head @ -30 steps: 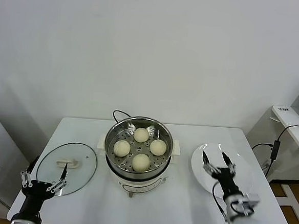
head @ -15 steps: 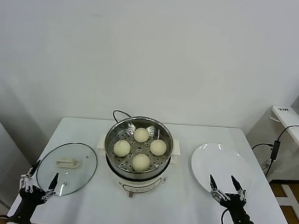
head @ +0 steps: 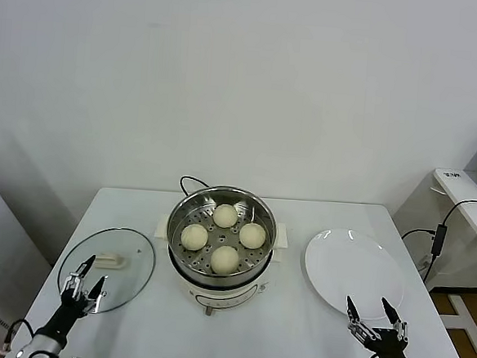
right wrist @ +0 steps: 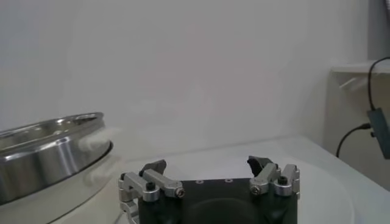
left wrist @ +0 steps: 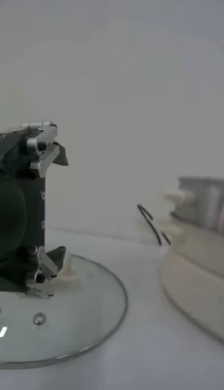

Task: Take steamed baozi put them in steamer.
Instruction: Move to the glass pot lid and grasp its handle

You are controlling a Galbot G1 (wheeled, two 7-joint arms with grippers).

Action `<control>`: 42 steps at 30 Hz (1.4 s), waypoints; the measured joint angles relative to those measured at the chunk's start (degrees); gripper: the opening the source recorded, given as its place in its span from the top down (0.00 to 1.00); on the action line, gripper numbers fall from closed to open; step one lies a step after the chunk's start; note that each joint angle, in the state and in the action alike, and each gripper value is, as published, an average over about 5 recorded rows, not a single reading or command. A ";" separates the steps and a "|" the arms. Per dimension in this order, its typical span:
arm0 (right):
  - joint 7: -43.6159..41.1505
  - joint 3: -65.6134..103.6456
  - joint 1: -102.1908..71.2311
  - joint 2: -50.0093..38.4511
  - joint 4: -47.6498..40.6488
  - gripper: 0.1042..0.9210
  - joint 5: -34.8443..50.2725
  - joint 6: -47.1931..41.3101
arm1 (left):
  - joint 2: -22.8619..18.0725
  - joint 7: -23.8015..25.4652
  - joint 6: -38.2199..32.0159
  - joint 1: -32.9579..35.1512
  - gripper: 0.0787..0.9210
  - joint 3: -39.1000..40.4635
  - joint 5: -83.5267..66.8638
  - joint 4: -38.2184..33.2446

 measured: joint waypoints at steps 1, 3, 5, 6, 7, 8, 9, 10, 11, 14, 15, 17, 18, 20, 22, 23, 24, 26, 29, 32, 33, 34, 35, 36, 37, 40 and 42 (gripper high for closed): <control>-0.04 0.16 -0.20 0.05 0.13 0.12 0.06 -0.01 | 0.12 -0.27 0.18 -0.73 0.12 0.15 0.98 0.78; -0.09 0.43 -0.55 0.12 0.41 0.12 0.23 -0.10 | 0.32 -0.74 0.59 -2.13 0.12 0.40 2.65 2.28; -0.10 0.62 -0.88 0.20 0.73 0.12 0.49 -0.29 | 0.51 -1.09 1.07 -3.46 0.12 0.63 3.96 3.65; -0.10 0.69 -1.05 0.25 0.90 0.12 0.60 -0.40 | 0.63 -1.22 1.34 -4.12 0.12 0.76 4.52 4.29; -0.10 0.76 -1.20 0.30 1.05 0.12 0.69 -0.50 | 0.77 -1.32 1.62 -4.76 0.12 0.91 5.04 4.91; -0.11 0.81 -1.34 0.35 1.20 0.12 0.74 -0.58 | 0.93 -1.39 1.88 -5.38 0.12 1.08 5.51 5.53; -0.13 0.86 -1.47 0.39 1.33 0.12 0.76 -0.64 | 1.11 -1.45 2.15 -6.02 0.12 1.26 5.96 6.15; -0.15 0.91 -1.57 0.41 1.45 0.12 0.76 -0.68 | 1.30 -1.51 2.41 -6.65 0.12 1.43 6.41 6.78; -0.18 0.98 -1.66 0.42 1.56 0.12 0.76 -0.72 | 1.50 -1.59 2.64 -7.29 0.12 1.60 6.84 7.46; -0.23 1.29 -1.95 0.43 1.95 0.12 0.85 -0.91 | 2.03 -1.92 3.31 -9.24 0.12 2.05 8.11 9.57; -0.24 1.42 -2.05 0.43 2.06 0.12 0.91 -0.98 | 2.17 -2.03 3.51 -9.89 0.12 2.17 8.47 10.26; -0.27 1.70 -2.29 0.44 2.23 0.12 1.08 -1.08 | 2.36 -2.21 3.90 -11.15 0.12 2.39 9.08 11.58; -0.29 1.83 -2.41 0.45 2.29 0.12 1.18 -1.10 | 2.44 -2.29 4.08 -11.77 0.12 2.49 9.35 12.25; -0.32 2.09 -2.70 0.49 2.43 0.12 1.45 -1.18 | 2.55 -2.45 4.44 -12.96 0.12 2.67 9.85 13.55; -0.34 2.34 -2.96 0.53 2.63 0.12 1.73 -1.26 | 2.65 -2.65 4.79 -14.08 0.12 2.80 10.38 14.82; -0.35 2.46 -3.08 0.55 2.71 0.12 1.86 -1.30 | 2.70 -2.73 4.94 -14.61 0.12 2.86 10.64 15.43; -0.35 2.59 -3.17 0.56 2.77 0.12 1.97 -1.33 | 2.77 -2.78 5.07 -15.12 0.12 2.91 10.88 16.01; -0.38 2.82 -3.29 0.58 2.82 0.12 2.14 -1.35 | 2.93 -2.83 5.22 -16.06 0.14 2.99 11.32 17.11; -0.43 3.02 -3.43 0.63 2.85 0.12 2.26 -1.36 | 3.12 -2.87 5.31 -17.08 0.23 3.04 11.79 18.40; -0.48 3.06 -3.51 0.73 2.86 0.12 2.31 -1.36 | 3.21 -3.07 5.38 -17.60 0.33 3.07 12.05 19.13; -0.49 3.06 -3.52 0.75 2.86 0.12 2.32 -1.36 | 3.23 -3.18 5.41 -17.69 0.36 3.09 12.09 19.29; -0.50 3.04 -3.52 0.76 2.86 0.12 2.33 -1.36 | 3.24 -3.31 5.42 -17.77 0.39 3.10 12.11 19.45; -0.51 3.03 -3.50 0.76 2.86 0.12 2.33 -1.36 | 3.25 -3.44 5.42 -17.83 0.43 3.11 12.11 19.62; -0.52 3.01 -3.48 0.74 2.86 0.12 2.34 -1.36 | 3.25 -3.57 5.39 -17.88 0.46 3.13 12.10 19.81; -0.53 3.00 -3.46 0.72 2.86 0.12 2.34 -1.36 | 3.24 -3.70 5.34 -17.91 0.49 3.16 12.06 20.00; -0.54 3.06 -3.40 0.58 2.88 0.12 2.42 -1.36 | 3.20 -3.94 5.23 -17.92 0.60 3.38 11.65 20.38; -0.55 3.18 -3.39 0.45 2.88 0.12 2.51 -1.35 | 3.22 -4.01 5.27 -17.79 0.67 3.64 10.94 20.37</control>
